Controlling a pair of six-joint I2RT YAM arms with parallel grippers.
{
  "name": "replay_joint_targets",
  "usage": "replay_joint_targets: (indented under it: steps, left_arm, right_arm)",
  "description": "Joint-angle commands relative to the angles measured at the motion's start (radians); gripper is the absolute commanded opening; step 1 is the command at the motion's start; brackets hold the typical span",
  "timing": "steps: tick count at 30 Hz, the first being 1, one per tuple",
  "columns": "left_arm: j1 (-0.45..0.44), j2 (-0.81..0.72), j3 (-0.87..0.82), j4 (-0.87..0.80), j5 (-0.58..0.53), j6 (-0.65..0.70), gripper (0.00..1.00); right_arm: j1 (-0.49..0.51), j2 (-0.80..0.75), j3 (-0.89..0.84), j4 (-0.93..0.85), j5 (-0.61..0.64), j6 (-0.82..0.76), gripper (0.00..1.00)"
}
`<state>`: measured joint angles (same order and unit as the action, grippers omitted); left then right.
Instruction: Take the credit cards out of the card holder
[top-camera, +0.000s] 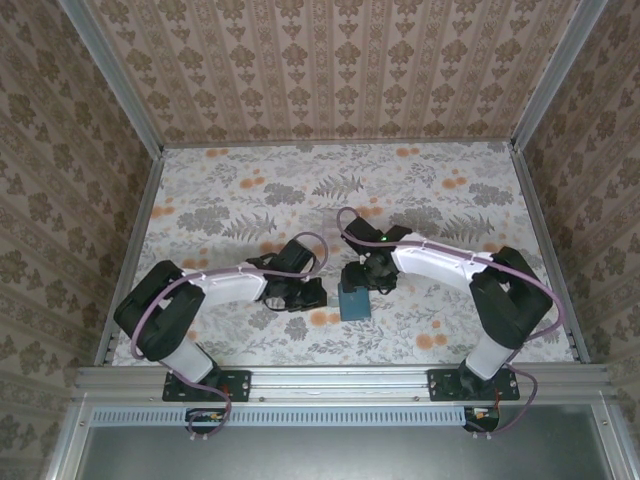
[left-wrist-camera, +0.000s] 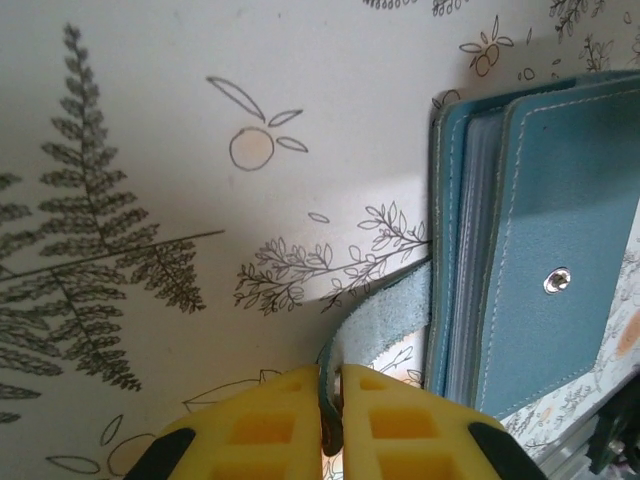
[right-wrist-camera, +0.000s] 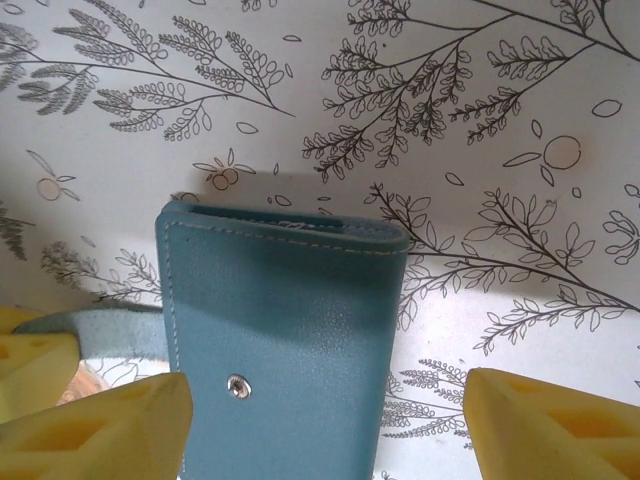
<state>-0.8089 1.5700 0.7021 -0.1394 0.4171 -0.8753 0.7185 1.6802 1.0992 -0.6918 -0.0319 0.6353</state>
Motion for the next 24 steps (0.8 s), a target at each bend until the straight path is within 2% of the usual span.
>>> replay_joint_targets:
  steps: [1, 7, 24]
  left_arm:
    - [0.007, -0.025, -0.045, 0.115, 0.053, -0.048, 0.12]
    - [0.007, -0.031, -0.107, 0.18, 0.06, -0.07, 0.12]
    - [0.005, -0.041, -0.153, 0.223, 0.052, -0.088, 0.11]
  right_arm:
    - [0.024, 0.045, 0.06, -0.081, 0.092, 0.027, 0.75]
    - [0.045, 0.126, 0.132, -0.094, 0.118, 0.057, 0.82]
    - [0.051, 0.245, 0.217, -0.112, 0.148, 0.052, 0.84]
